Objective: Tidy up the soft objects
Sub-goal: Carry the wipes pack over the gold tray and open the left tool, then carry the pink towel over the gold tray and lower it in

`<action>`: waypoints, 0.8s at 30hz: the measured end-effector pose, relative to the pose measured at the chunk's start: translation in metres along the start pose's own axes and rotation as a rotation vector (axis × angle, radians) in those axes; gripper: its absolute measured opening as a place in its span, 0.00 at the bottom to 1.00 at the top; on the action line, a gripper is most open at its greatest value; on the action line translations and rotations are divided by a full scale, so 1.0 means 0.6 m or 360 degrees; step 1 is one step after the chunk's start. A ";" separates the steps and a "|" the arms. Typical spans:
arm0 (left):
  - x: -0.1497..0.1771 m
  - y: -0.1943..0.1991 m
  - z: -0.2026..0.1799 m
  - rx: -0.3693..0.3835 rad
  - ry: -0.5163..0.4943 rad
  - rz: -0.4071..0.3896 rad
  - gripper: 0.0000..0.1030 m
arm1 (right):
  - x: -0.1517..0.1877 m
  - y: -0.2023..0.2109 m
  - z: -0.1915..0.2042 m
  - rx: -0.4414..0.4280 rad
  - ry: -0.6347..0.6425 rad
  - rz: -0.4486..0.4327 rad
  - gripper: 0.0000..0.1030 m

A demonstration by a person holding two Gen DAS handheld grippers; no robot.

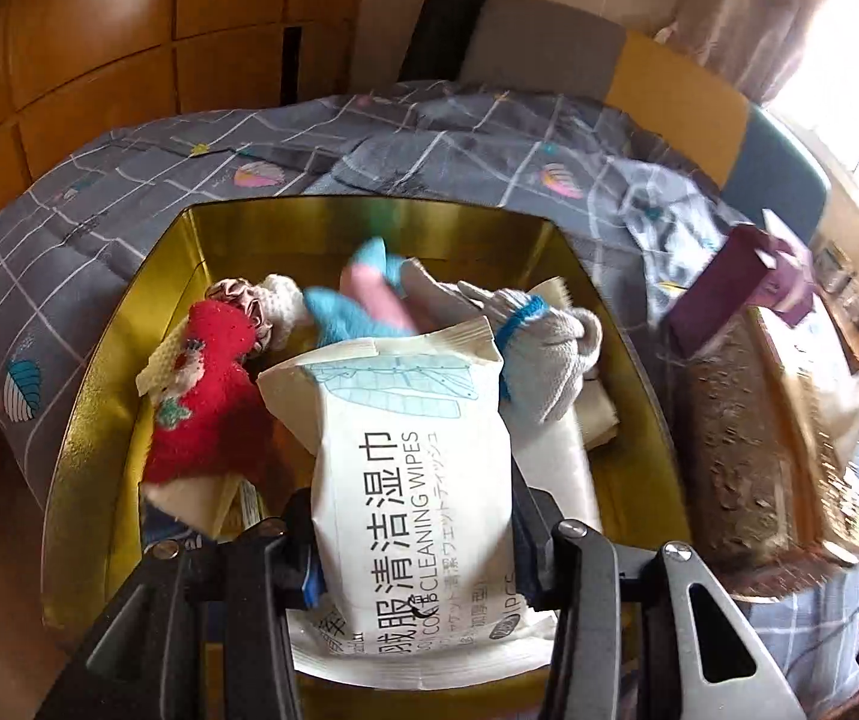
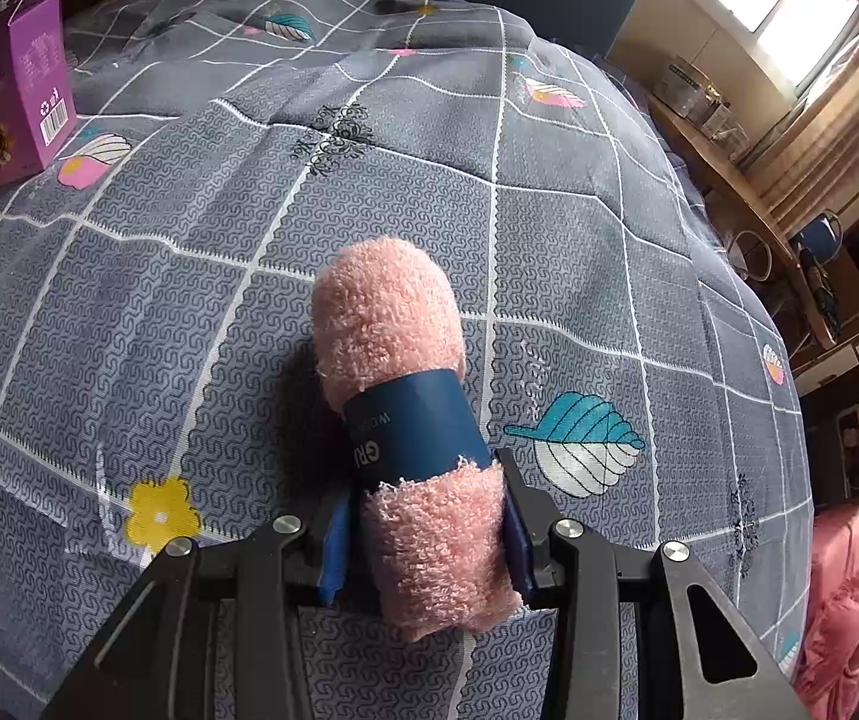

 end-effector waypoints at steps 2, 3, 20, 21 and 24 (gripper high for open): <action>0.001 -0.007 0.004 -0.0014 -0.0005 0.0010 0.45 | 0.000 0.000 0.000 0.0000 -0.0003 0.0001 0.40; 0.004 -0.011 0.006 -0.0021 0.0000 0.0031 0.45 | 0.000 0.000 0.001 0.0000 -0.0005 0.0002 0.40; 0.022 0.040 0.010 -0.0166 -0.0139 -0.0062 0.68 | -0.005 -0.005 -0.003 0.0008 -0.0035 0.0017 0.41; 0.021 0.047 0.008 -0.0175 -0.0151 -0.0076 0.68 | -0.005 -0.005 -0.003 0.0008 -0.0042 0.0021 0.41; 0.020 0.060 0.005 -0.0202 -0.0158 -0.0090 0.68 | -0.005 -0.006 -0.003 0.0003 -0.0058 0.0030 0.40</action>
Point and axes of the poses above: each gripper's, at about its wrist camera, not at the fingertips, and y roughly against the way its jaws point, z to its left, x to its underside, the point moved 5 cm from there along -y, roughly the way its jaws point, and after that the axes turned 15 degrees about x, right-handed, at the moved point
